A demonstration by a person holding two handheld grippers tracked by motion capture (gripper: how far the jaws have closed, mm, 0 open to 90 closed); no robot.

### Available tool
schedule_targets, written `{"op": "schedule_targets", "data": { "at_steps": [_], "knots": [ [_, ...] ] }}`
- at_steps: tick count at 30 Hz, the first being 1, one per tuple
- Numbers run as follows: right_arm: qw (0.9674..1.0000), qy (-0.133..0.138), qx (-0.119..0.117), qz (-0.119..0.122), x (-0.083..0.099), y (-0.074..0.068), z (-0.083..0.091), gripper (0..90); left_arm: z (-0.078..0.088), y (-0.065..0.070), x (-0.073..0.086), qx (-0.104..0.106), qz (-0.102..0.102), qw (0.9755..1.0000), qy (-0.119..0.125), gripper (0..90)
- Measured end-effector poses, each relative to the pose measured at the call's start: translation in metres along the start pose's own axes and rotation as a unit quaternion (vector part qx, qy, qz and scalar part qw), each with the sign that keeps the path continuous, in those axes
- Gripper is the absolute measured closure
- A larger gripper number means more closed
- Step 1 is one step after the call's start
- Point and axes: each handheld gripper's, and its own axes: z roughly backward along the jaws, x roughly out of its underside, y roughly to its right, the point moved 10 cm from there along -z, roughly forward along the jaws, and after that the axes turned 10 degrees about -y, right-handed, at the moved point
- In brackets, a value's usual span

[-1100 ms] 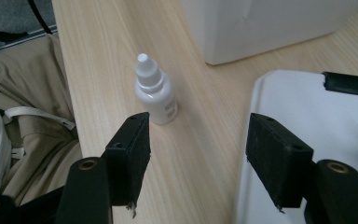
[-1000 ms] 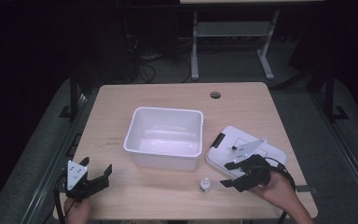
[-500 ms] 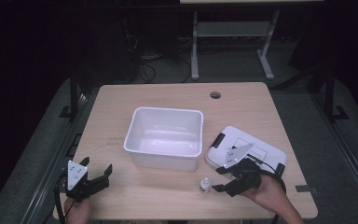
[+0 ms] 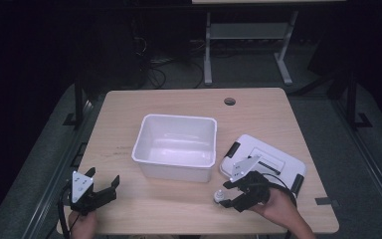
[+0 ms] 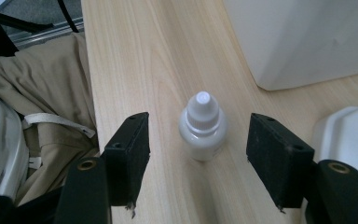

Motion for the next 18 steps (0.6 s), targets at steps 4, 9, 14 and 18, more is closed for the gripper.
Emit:
{"op": "schedule_targets", "data": {
  "at_steps": [4,9,14,18],
  "knots": [
    [1.0000,-0.003,0.001,0.003,-0.002,0.000,-0.003,39.4,0.000,0.000,0.000,0.000,0.001,1.0000,0.000,13.0],
    [1.0000,-0.006,0.001,0.004,-0.005,0.001,-0.007,41.1,0.000,0.000,0.000,0.000,0.000,1.0000,0.000,13.0],
    [0.9999,-0.013,0.002,0.004,-0.007,0.001,-0.011,42.8,0.000,-0.001,0.000,0.000,0.001,1.0000,0.001,13.0],
    [0.9998,-0.021,0.003,0.001,-0.007,0.002,-0.014,43.3,0.001,-0.001,0.000,-0.001,0.000,1.0000,0.001,13.0]
  ]
}}
